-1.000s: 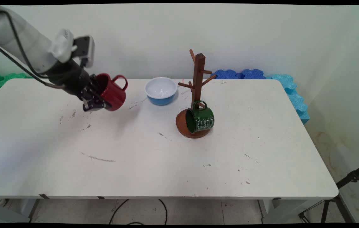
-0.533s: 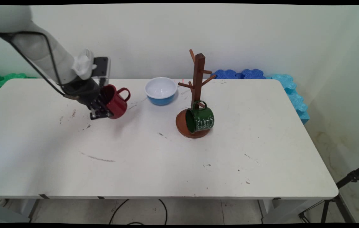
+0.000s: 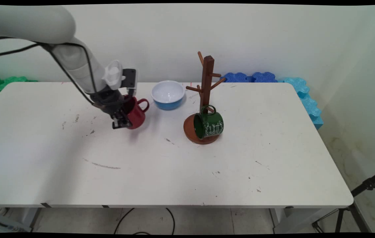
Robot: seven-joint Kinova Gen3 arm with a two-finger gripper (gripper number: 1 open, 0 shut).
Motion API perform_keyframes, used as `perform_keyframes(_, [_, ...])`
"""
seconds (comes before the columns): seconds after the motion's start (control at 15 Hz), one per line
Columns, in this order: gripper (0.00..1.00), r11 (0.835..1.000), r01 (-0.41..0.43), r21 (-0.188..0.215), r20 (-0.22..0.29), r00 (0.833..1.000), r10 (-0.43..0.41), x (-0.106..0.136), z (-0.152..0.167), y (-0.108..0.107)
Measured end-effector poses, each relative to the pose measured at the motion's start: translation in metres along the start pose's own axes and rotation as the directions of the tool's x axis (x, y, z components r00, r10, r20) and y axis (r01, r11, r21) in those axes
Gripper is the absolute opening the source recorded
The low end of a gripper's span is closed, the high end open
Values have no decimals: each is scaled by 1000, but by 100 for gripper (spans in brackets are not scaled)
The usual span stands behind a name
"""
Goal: Place the picked object on the table
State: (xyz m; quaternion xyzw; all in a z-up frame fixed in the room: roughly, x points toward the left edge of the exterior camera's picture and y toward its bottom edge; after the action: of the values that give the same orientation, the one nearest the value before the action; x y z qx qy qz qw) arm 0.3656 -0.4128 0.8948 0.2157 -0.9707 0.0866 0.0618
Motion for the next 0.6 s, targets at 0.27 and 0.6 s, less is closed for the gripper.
perform_keyframes(0.27, [0, 1000, -6, -23, 0, 1000, 6, 19, 13, -3])
perform_keyframes(0.6, [0, 999, -17, -46, 0, 1000, 17, 36, 28, -8])
